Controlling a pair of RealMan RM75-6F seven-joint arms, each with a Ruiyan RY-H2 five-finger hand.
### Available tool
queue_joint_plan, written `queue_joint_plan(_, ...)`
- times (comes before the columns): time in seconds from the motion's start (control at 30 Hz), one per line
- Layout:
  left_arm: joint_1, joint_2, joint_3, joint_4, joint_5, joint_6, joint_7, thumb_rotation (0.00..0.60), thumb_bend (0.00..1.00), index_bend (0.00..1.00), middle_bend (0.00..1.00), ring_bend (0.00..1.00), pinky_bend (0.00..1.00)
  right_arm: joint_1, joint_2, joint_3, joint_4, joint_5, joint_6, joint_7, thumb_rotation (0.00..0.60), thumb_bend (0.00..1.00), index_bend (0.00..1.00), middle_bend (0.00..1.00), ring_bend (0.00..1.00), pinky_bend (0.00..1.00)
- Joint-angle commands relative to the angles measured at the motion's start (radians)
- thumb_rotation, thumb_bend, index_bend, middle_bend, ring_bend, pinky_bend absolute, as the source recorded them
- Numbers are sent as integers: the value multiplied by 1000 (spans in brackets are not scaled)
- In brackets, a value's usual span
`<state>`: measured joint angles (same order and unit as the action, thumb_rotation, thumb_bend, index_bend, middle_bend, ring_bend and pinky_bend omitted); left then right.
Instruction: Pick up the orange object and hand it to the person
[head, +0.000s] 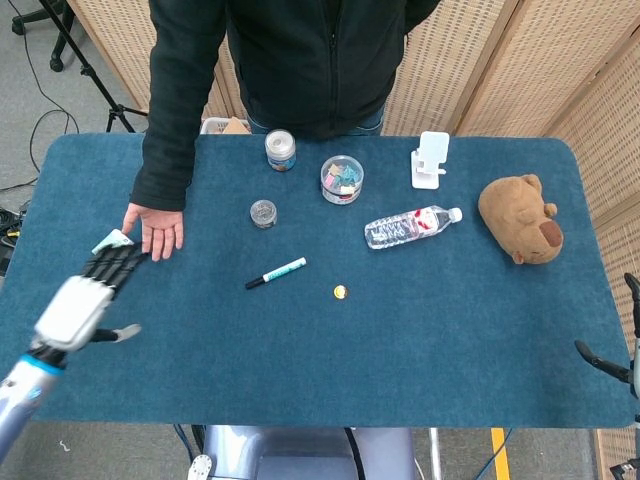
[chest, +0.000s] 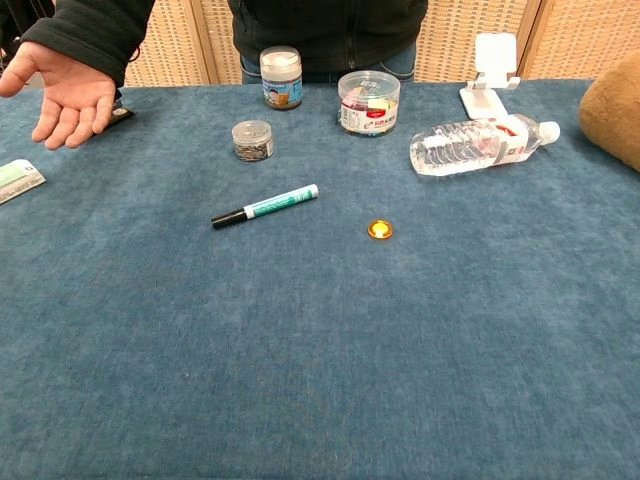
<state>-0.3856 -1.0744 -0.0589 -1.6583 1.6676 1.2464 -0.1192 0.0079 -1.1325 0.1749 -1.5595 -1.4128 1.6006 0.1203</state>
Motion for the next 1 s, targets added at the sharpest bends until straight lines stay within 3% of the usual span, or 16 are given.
queue_joint_plan(0.03,-216,-95,-79,-47,-41,-254,32,600,1,58,0,0,0,6,-5,4,14,19,-20,3,600,2,0,0,0,0)
queue_joint_plan(0.23,-391,-247,-163,4,-234,-479,153,600,218,198,0,0,0,16,-13,15,44,60,-59,16,600,2,0,0,0,0)
queue_joint_plan(0.4,-523,-410,-204,130,-427,-571,347,600,234,305,0,0,0,24,-20,22,70,88,-88,30,600,2,0,0,0,0)
queue_joint_plan(0.63,-657,-564,-212,281,-633,-595,530,600,257,325,0,0,0,32,-27,32,98,123,-126,50,600,2,0,0,0,0)
queue_joint_plan(1.0,-793,-714,-191,459,-799,-635,609,600,282,332,0,0,0,42,-36,39,125,154,-163,53,600,2,0,0,0,0)
